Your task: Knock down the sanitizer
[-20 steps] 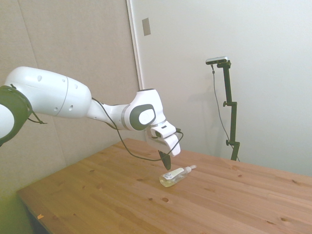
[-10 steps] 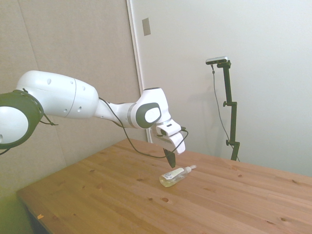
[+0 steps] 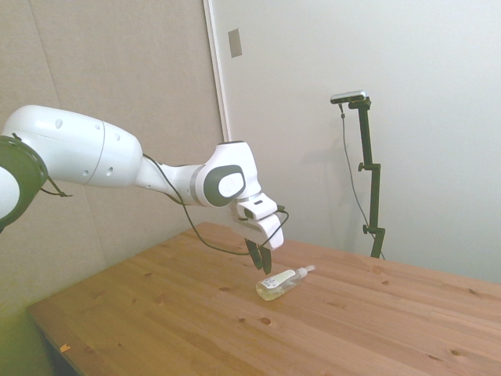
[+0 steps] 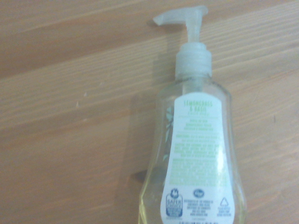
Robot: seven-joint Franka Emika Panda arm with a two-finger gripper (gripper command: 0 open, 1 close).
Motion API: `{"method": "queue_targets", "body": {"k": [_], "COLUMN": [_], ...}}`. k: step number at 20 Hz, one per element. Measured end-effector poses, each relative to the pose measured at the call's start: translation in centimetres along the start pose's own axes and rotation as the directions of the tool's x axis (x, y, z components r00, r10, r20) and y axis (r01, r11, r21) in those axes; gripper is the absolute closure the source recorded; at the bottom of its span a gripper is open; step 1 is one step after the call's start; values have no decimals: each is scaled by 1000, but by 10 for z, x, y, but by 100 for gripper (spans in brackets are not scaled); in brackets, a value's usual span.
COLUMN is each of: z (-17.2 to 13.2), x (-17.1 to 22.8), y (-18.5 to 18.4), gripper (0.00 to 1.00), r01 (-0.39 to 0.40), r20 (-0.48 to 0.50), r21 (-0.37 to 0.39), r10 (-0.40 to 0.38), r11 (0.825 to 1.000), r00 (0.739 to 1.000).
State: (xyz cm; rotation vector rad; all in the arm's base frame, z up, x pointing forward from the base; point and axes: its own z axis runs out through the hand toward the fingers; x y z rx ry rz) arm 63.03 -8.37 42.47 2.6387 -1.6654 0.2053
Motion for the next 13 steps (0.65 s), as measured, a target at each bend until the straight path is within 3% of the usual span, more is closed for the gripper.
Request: {"method": "queue_targets", "body": {"k": [13], "z": [-17], "x": [-66], "y": [52], "gripper": [0], "r01": [73], "r20": [46], "r21": [-23], "r10": [-72], "r11": [997], "r00": [996]}}
